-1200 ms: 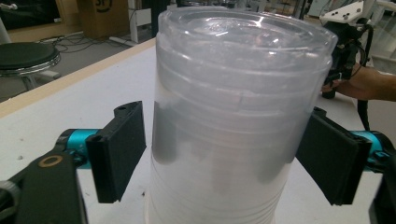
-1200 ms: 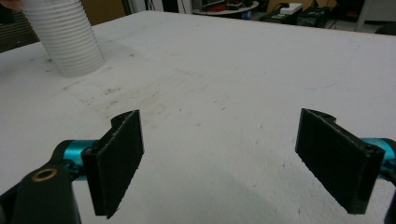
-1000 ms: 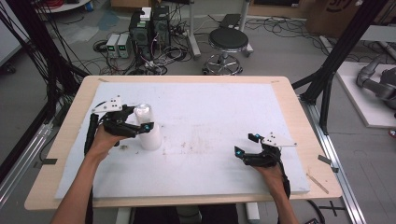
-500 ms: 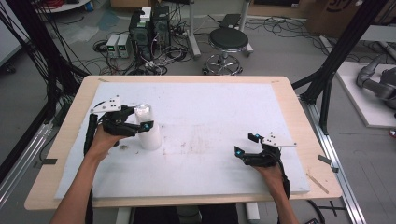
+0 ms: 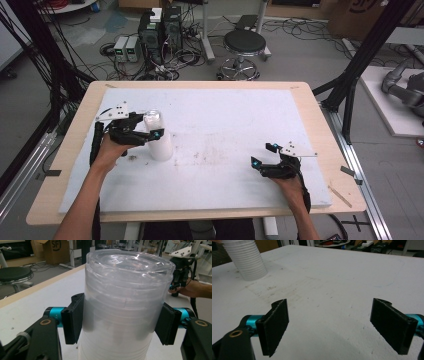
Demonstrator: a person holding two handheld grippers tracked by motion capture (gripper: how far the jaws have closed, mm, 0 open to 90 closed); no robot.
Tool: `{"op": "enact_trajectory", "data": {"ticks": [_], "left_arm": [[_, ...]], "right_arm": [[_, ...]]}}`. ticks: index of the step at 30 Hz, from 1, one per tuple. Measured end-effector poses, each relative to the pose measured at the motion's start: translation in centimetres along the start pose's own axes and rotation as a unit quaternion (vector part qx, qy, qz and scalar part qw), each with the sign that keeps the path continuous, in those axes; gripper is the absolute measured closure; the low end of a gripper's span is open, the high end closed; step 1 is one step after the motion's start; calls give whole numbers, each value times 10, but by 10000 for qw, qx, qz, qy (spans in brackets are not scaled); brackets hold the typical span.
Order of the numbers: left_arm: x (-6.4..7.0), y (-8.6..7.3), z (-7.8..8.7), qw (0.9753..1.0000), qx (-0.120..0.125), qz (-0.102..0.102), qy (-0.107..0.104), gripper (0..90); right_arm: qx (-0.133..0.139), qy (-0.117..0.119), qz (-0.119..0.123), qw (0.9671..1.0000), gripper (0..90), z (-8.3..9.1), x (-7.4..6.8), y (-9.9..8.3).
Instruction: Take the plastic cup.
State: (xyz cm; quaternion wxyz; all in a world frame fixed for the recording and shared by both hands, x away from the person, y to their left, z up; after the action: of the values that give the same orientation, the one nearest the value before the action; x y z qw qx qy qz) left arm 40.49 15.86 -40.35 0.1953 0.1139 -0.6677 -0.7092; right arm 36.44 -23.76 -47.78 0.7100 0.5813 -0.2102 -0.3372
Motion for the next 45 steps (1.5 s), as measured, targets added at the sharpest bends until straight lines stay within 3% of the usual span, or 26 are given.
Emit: {"op": "enact_trajectory", "data": {"ticks": [3, 14, 25, 30, 39, 45], "left_arm": [[0, 4, 1, 10000, -21, 41, 28, 335], [2, 43, 6, 9999, 19, -135, 92, 335], [10, 99, 10, 9993, 127, -331, 135, 337], [15, 117, 12, 9987, 76, -477, 149, 339], [23, 120, 16, 9990, 102, -412, 129, 340], [40, 116, 15, 9993, 216, -320, 30, 341]], "right_arm": [[-4, 11, 11, 10000, 148, 0, 0, 0], [37, 7, 56, 10000, 148, 0, 0, 0], [41, 4, 73, 10000, 148, 0, 0, 0], [30, 10, 46, 10000, 148, 0, -1, 0], [38, 20, 68, 10000, 148, 0, 0, 0], [46, 21, 60, 10000, 148, 0, 0, 0]]}}
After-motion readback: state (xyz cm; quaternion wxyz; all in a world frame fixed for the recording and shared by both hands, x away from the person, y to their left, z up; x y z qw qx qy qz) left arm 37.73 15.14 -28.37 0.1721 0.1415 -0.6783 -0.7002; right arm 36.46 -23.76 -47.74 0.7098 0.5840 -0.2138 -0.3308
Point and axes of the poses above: each handheld gripper's, and its own axes: z roughly backward along the jaws, y roughly out of its top, x roughly to its right, the point moved 7 cm from there along -z, roughly forward along the jaws, and after that the axes turned 7 degrees about x, right-handed, at the moved point
